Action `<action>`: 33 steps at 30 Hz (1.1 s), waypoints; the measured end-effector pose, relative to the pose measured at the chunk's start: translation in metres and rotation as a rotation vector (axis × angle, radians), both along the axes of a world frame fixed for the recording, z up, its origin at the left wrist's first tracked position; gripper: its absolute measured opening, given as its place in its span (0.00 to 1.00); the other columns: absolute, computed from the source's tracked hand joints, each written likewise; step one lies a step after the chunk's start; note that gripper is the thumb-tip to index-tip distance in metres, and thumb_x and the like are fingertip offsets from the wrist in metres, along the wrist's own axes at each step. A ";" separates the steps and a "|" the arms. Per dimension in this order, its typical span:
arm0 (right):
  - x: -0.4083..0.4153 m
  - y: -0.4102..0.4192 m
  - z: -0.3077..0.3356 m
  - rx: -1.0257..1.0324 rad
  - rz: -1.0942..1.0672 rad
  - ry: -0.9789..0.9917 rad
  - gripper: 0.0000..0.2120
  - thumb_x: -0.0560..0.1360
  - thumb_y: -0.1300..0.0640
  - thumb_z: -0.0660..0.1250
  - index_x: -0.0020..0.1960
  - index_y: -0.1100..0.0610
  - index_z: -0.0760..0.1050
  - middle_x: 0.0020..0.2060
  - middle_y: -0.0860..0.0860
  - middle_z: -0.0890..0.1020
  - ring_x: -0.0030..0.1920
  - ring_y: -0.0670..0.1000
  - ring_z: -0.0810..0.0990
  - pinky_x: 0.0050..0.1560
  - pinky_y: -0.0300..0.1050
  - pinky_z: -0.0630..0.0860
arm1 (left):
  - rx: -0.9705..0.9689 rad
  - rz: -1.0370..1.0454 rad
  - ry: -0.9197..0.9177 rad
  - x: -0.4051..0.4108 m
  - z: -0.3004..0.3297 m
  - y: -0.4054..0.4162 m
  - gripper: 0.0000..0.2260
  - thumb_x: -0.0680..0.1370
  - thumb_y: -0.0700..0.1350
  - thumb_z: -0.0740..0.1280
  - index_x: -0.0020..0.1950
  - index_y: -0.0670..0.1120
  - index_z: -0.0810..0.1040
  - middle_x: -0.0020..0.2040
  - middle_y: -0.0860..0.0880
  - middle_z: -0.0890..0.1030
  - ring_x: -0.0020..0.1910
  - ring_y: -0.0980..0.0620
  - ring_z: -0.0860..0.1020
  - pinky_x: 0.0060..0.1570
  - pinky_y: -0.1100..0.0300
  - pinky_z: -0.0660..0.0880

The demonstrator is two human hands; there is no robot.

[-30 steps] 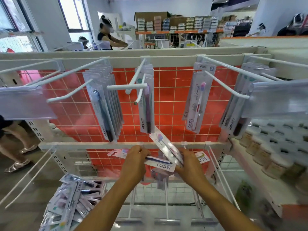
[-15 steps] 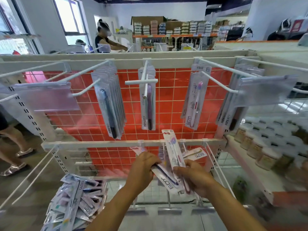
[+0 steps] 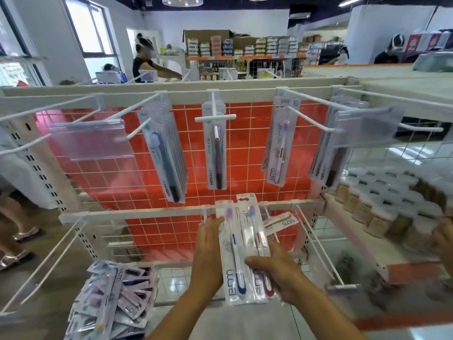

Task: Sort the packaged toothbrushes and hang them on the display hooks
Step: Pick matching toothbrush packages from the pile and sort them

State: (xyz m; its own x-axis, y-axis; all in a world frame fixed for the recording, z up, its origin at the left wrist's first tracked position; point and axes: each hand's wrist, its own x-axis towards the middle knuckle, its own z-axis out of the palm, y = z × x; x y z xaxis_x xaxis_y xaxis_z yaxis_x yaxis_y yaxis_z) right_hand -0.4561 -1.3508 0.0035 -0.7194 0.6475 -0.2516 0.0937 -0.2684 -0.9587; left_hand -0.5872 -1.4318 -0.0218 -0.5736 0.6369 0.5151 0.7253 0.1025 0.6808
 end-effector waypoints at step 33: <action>-0.007 -0.077 -0.002 -0.011 -0.037 0.091 0.11 0.80 0.53 0.60 0.61 0.51 0.74 0.50 0.54 0.85 0.50 0.56 0.84 0.53 0.58 0.80 | 0.020 -0.090 -1.065 0.016 0.005 -0.081 0.18 0.71 0.39 0.75 0.57 0.46 0.73 0.47 0.44 0.85 0.44 0.45 0.85 0.46 0.48 0.82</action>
State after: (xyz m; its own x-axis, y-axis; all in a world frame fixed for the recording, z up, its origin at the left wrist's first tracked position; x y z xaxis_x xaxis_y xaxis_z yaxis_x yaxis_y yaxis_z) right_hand -0.4629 -1.4283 0.0012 -0.7155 0.6713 -0.1936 -0.0035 -0.2807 -0.9598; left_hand -0.5714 -1.5123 -0.0168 -0.6857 0.6962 -0.2127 -0.2396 0.0600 0.9690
